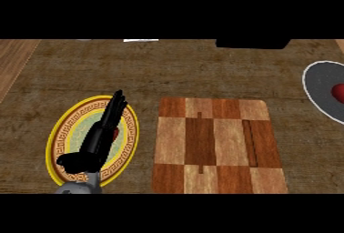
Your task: Pick the tomato from the cutting board and place it in the pan
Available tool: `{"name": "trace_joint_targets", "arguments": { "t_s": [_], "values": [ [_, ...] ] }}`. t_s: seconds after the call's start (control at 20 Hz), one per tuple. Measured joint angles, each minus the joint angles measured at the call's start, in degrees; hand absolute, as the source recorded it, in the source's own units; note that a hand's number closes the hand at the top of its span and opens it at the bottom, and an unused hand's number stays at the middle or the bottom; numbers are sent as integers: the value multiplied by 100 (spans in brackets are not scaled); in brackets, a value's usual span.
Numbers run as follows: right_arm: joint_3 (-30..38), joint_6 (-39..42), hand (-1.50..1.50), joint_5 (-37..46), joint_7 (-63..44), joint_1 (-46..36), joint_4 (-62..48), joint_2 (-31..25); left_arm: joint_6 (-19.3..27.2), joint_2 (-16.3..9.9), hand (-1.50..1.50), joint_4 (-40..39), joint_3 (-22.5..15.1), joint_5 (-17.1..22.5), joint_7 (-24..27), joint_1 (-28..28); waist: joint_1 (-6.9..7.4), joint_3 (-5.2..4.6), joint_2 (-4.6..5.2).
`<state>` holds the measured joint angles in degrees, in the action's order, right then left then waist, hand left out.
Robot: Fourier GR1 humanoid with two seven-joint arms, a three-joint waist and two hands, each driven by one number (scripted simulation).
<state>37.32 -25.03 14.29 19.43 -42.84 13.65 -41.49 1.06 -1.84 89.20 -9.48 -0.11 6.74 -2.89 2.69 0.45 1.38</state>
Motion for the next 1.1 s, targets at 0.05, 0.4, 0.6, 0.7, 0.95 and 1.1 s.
{"name": "trace_joint_targets", "arguments": {
  "t_s": [0.05,0.4,0.6,0.7,0.95,1.1],
  "values": [
    [110,175,-150,-125,142,93,-3,-37,12,-12,0,1,39,10,-29,-12,-30,-3,-12],
    [558,1788,-150,-779,858,667,-22,-246,41,-32,0,16,97,-14,50,126,-165,-22,-80],
    [574,2432,-150,-952,1326,1086,4,-212,53,-37,0,62,147,-10,-32,91,-191,-28,-97],
    [497,2549,-150,-992,1477,1204,76,-126,46,-29,0,32,159,-21,-13,111,-201,-30,-106],
    [308,2719,-150,-1161,1672,1581,362,-4,49,-3,0,173,124,-87,-129,142,-228,-37,-124],
    [209,2723,-150,-1270,1716,1777,518,43,11,-13,0,65,204,-70,-71,118,-241,-39,-129]
  ]
}}
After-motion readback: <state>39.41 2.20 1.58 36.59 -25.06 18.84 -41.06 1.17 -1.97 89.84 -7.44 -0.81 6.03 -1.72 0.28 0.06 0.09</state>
